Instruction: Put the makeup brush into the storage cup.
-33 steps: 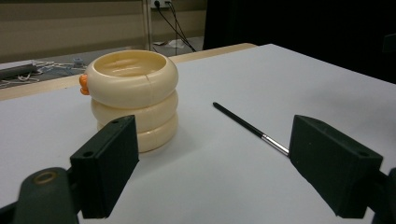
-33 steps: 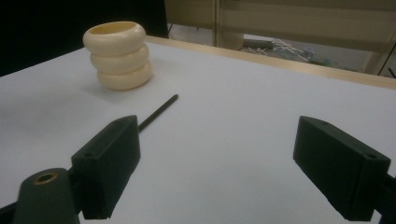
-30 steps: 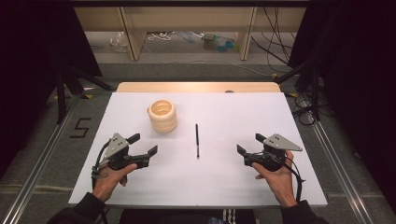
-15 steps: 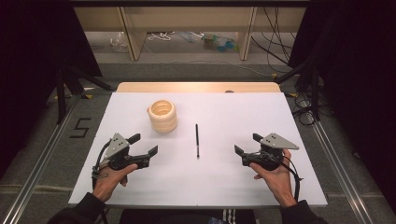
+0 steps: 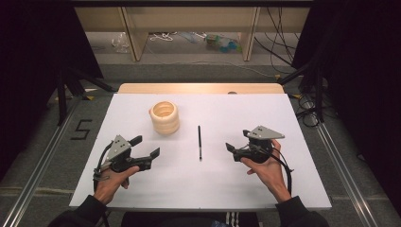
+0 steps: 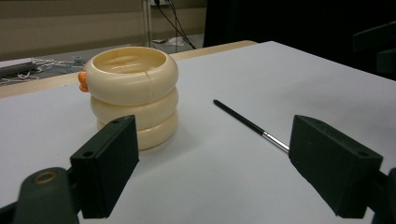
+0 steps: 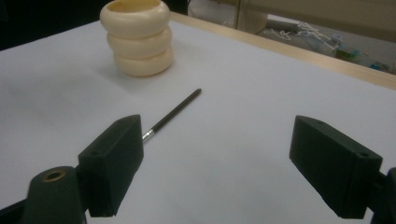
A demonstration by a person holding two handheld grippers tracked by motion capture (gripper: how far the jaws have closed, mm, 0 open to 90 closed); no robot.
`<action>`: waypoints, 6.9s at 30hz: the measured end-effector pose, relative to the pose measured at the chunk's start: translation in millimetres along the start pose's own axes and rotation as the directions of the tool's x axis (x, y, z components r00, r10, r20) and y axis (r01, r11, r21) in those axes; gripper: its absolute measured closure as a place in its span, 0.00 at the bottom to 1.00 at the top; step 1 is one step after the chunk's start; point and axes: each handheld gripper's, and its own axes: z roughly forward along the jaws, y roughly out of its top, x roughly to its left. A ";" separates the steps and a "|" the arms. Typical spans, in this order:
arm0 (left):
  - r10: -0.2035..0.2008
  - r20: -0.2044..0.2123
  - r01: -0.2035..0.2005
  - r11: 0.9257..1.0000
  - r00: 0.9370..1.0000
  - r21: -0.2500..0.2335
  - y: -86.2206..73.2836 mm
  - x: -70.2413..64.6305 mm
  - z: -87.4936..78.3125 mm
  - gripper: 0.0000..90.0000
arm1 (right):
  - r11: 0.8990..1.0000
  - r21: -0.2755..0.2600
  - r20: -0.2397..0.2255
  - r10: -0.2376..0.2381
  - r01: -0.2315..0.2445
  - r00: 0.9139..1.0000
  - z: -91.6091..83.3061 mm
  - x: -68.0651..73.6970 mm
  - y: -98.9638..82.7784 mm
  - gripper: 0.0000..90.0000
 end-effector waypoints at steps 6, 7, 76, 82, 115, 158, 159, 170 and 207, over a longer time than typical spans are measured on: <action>0.002 0.000 -0.002 1.000 1.000 0.002 -0.2 0.1 0.1 0.18 | 0.997 0.071 -0.008 -0.009 0.010 1.000 18.3 1.7 8.0 0.20; 0.001 -0.001 -0.001 1.000 1.000 0.002 -0.1 0.2 0.0 0.18 | 0.996 0.086 -0.009 -0.016 0.017 1.000 21.4 1.7 10.0 0.21; -0.006 0.000 0.006 1.000 1.000 0.006 0.0 1.3 1.2 0.18 | 0.866 0.475 -0.111 -0.114 0.154 0.987 152.8 25.7 56.7 0.23; -0.009 0.002 0.009 1.000 1.000 0.004 0.1 1.1 1.1 0.18 | 0.847 0.506 -0.116 -0.119 0.162 0.986 157.9 28.1 54.1 0.24; -0.015 0.003 0.015 1.000 1.000 0.001 0.5 0.7 1.5 0.18 | 0.780 0.601 -0.140 -0.110 0.173 0.984 172.5 32.0 51.9 0.30; -0.012 0.002 0.012 1.000 1.000 0.001 0.5 1.3 0.7 0.18 | 0.707 0.678 -0.185 -0.097 0.198 0.978 177.6 33.1 54.6 0.64; -0.016 0.001 0.016 1.000 1.000 0.001 0.4 1.3 0.7 0.18 | 0.699 0.688 -0.182 -0.096 0.196 0.979 177.7 32.4 55.7 0.67; -0.013 -0.002 0.013 1.000 1.000 0.001 0.8 1.7 0.1 0.18 | 0.674 0.710 -0.187 -0.096 0.202 0.978 177.9 27.8 58.0 0.77; -0.014 0.000 0.014 1.000 1.000 0.000 0.8 1.6 0.2 0.18 | 0.625 0.740 -0.223 -0.122 0.249 0.967 182.9 22.4 61.8 0.93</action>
